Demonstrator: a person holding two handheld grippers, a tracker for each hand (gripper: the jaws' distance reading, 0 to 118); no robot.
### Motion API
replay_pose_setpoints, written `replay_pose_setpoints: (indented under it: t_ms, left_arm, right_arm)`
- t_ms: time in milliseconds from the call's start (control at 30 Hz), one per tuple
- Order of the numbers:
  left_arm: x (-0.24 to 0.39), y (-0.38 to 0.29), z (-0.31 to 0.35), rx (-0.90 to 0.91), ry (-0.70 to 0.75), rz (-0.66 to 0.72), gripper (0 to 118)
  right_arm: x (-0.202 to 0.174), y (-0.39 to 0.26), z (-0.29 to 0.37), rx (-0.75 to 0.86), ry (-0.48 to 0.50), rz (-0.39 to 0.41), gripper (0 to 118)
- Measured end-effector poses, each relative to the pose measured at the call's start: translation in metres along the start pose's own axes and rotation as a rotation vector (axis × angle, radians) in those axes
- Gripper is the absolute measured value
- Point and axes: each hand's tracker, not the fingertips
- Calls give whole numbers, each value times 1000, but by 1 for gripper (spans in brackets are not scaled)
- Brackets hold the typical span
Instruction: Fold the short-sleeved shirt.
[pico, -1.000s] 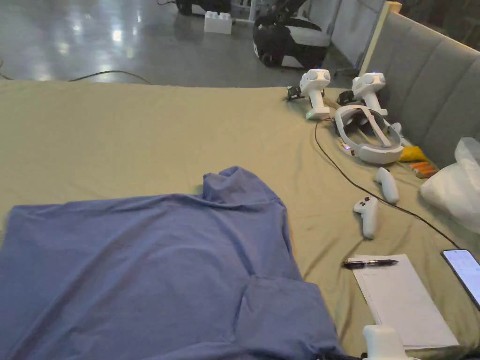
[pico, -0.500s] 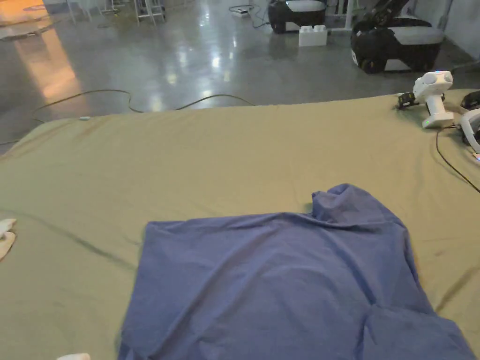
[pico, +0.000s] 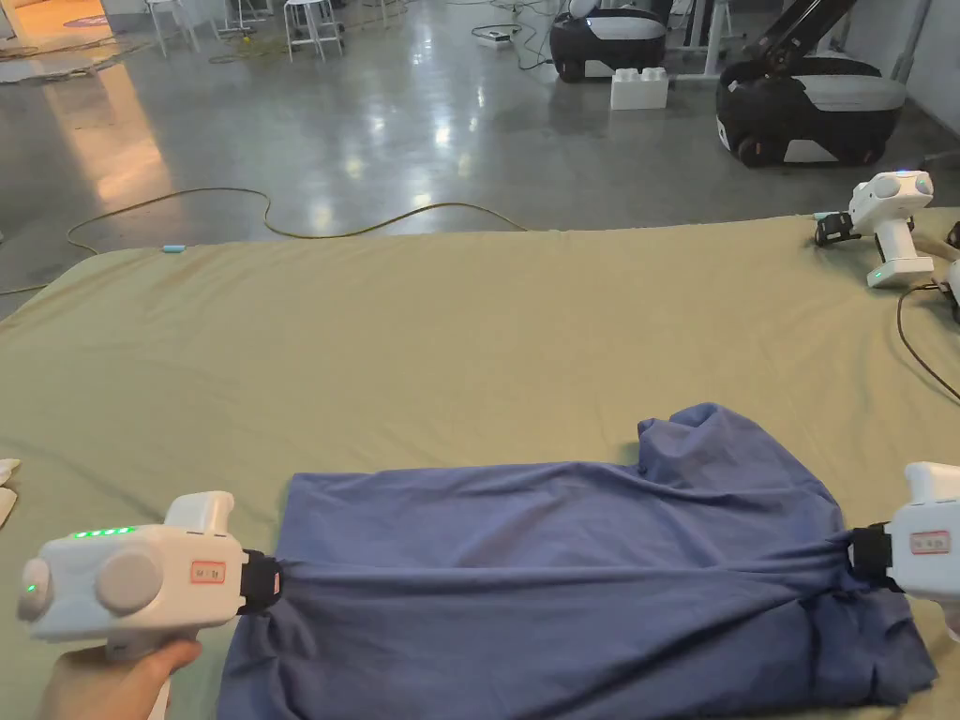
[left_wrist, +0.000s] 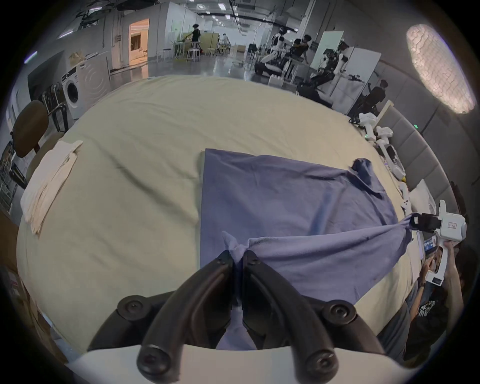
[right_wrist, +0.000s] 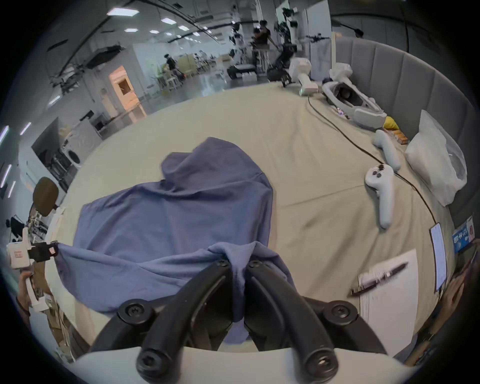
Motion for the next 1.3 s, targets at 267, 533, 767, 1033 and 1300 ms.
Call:
replay_pose_setpoints:
  t_ms: [267,533,767,1033,1300]
  left_arm:
    - [2,13,-20,11,54,5,102]
    - [37,-63,156,620,33,-228,101]
    - [90,-185,271,860,105,-208,100]
    - [132,-234,335,944,61,-223,0]
    - [141,-234,335,884,82,-233,0]
  right_arm:
    - [-2,5,-26,-64,-39,16,77]
    - [4,-31,102,263,67,132,77]
    - [-10,-156,218,600,183,35,70]
    - [-52,-195,296,678,146,29,0]
    - [-69,-192,319,804,69,251,0]
